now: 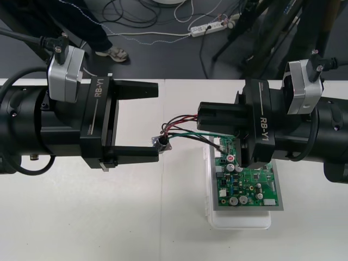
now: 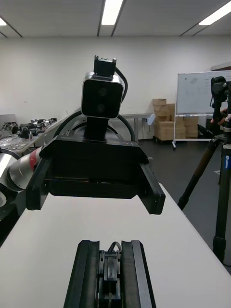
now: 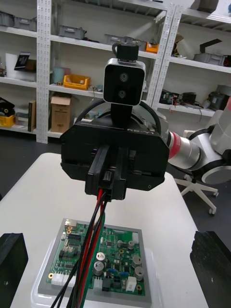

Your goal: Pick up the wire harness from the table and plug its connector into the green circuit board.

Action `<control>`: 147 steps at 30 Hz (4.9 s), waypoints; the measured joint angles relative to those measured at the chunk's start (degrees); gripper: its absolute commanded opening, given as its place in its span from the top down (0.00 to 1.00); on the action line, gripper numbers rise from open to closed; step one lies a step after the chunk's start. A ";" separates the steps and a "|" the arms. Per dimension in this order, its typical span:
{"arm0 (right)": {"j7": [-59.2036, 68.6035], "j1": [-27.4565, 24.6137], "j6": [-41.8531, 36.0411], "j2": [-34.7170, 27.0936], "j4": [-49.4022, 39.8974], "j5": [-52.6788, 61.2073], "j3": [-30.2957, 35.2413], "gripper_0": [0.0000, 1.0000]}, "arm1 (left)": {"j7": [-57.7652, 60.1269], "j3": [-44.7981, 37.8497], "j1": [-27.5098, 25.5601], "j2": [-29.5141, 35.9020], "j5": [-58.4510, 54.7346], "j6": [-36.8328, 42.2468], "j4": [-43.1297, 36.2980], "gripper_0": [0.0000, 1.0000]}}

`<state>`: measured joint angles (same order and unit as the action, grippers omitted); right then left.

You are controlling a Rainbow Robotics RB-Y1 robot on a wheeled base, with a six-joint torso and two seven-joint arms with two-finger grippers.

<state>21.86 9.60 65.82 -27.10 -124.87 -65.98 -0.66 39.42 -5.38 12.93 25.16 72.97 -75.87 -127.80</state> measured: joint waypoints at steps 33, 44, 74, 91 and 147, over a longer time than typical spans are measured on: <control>-1.72 -1.04 -0.02 0.00 0.00 -0.96 0.00 1.00 | -16.50 4.87 0.29 -3.92 -2.88 0.45 8.80 0.00; -1.72 -1.05 -0.28 0.00 0.00 -0.96 -0.01 1.00 | -16.50 5.96 0.45 -5.61 -4.22 0.48 10.95 0.00; -1.72 -1.06 -0.37 0.00 -0.01 -0.98 -0.01 1.00 | -16.50 9.10 0.68 -7.01 -4.27 3.15 11.09 0.00; -1.72 -1.06 -0.37 0.00 -0.01 -0.98 -0.01 1.00 | -16.49 9.97 0.68 -7.02 -4.26 3.21 11.10 0.00; -1.72 -1.30 -0.65 -0.01 -0.17 -0.99 -0.01 1.00 | -16.44 10.93 1.63 -7.01 -4.18 5.56 11.36 1.00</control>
<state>20.14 8.30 65.17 -27.11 -125.04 -66.97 -0.67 22.98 5.55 14.56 18.15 68.79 -70.30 -116.45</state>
